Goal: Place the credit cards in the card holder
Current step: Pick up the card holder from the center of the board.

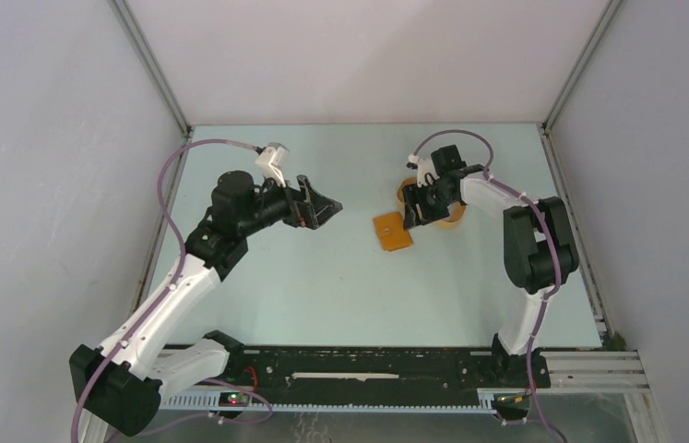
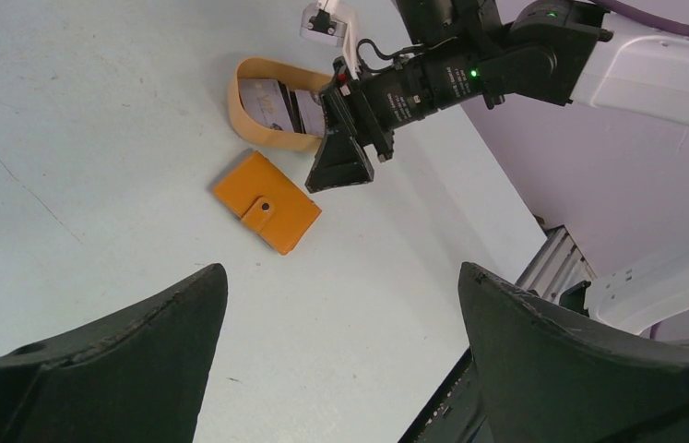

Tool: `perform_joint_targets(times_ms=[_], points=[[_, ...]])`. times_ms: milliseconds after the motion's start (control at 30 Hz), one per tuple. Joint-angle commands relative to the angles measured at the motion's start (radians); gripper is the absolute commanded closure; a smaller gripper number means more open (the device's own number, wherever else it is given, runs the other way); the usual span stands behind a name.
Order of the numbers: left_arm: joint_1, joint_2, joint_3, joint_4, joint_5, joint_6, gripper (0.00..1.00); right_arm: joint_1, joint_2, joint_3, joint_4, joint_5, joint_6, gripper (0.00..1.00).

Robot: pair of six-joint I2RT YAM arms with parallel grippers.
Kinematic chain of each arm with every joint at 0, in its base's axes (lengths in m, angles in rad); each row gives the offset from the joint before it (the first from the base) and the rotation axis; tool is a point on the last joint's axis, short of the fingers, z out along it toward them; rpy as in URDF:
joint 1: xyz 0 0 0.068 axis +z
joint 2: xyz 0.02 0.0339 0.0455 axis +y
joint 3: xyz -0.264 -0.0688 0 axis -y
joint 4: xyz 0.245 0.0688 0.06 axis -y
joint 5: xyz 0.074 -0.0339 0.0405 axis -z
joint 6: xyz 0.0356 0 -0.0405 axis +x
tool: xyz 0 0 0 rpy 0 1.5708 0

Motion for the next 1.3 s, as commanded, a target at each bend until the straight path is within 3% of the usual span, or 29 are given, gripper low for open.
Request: perform_joint_targets(times_ms=[0, 500, 700, 1000, 1267], points=[[0.006, -0.006, -0.024, 0.027, 0.022, -0.01, 0.0, -0.002, 0.041, 0.043, 0.024, -0.113, 0.067, 0.3], [0.007, -0.002, -0.024, 0.024, 0.019, -0.007, 0.0, 0.035, 0.143, 0.072, 0.008, -0.111, 0.108, 0.38], [0.006, -0.004, -0.022, 0.024, 0.02, -0.007, 0.0, 0.048, 0.148, 0.078, -0.007, -0.07, 0.105, 0.55], [0.006, -0.001, -0.024, 0.027, 0.025, -0.005, 0.0, 0.043, 0.127, 0.086, -0.03, -0.164, 0.086, 0.99], [0.005, 0.034, -0.045, 0.083, 0.054, -0.051, 0.03, 0.03, -0.002, 0.058, -0.024, -0.354, 0.042, 1.0]])
